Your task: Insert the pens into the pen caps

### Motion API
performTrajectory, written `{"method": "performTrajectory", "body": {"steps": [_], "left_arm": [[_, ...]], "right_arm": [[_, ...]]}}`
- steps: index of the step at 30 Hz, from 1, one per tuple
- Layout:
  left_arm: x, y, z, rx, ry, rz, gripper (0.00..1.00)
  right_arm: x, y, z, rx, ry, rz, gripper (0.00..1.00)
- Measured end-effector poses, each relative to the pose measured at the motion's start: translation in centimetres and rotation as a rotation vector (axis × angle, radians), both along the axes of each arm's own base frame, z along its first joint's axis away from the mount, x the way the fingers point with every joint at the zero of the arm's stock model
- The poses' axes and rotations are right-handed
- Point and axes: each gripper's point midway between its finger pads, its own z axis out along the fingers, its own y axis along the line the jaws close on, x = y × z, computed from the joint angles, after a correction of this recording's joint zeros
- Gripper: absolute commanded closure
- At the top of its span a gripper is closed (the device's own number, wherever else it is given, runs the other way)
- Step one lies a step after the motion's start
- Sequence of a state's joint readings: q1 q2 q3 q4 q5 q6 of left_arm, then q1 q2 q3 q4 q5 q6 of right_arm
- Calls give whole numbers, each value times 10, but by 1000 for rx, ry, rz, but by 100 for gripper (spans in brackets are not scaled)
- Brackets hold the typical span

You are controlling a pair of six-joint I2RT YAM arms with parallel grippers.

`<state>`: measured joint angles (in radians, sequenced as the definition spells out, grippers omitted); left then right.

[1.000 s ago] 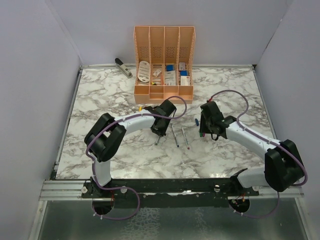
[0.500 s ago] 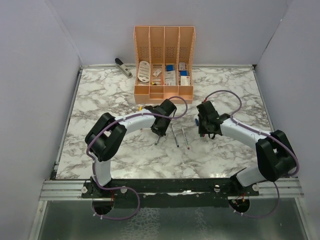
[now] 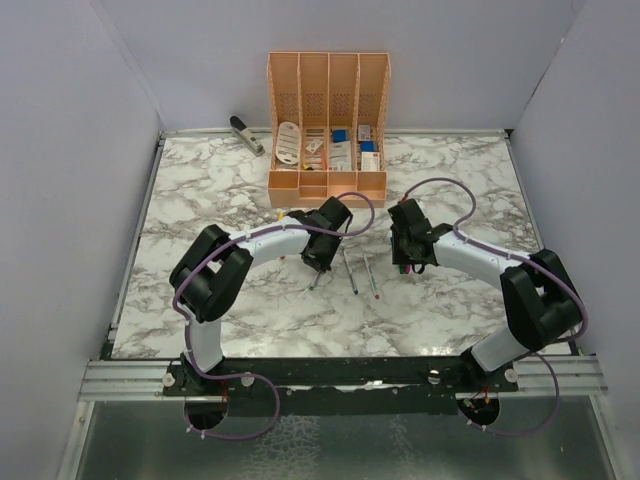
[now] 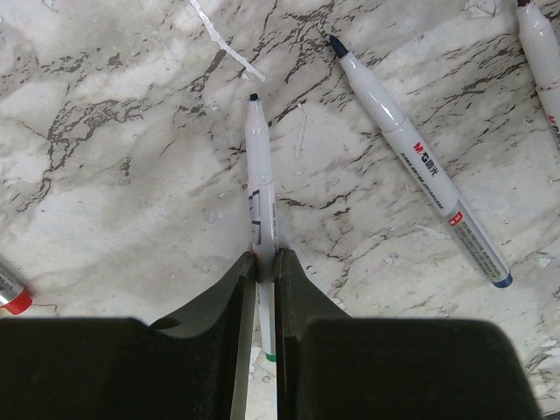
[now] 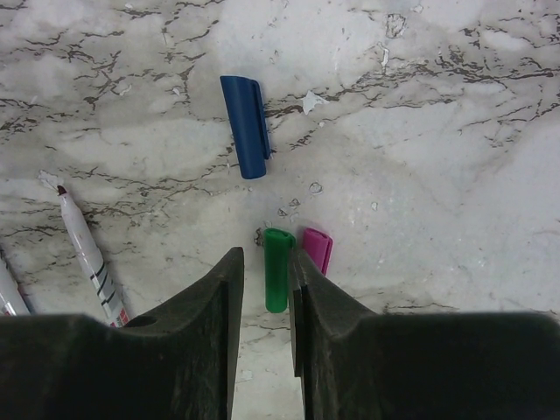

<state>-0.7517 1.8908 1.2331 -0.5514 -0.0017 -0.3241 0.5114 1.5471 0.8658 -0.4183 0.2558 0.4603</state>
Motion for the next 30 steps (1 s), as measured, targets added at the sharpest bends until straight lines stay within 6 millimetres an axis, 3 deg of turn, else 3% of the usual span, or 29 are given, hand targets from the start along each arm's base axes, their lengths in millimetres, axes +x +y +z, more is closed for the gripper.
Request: {"method": "performTrajectory", "body": {"steps": [30], "left_arm": [[1,0,1,-11,19,-17,100]], "right_arm": [[-5,-6,-16,-31,38,-25,73]]}}
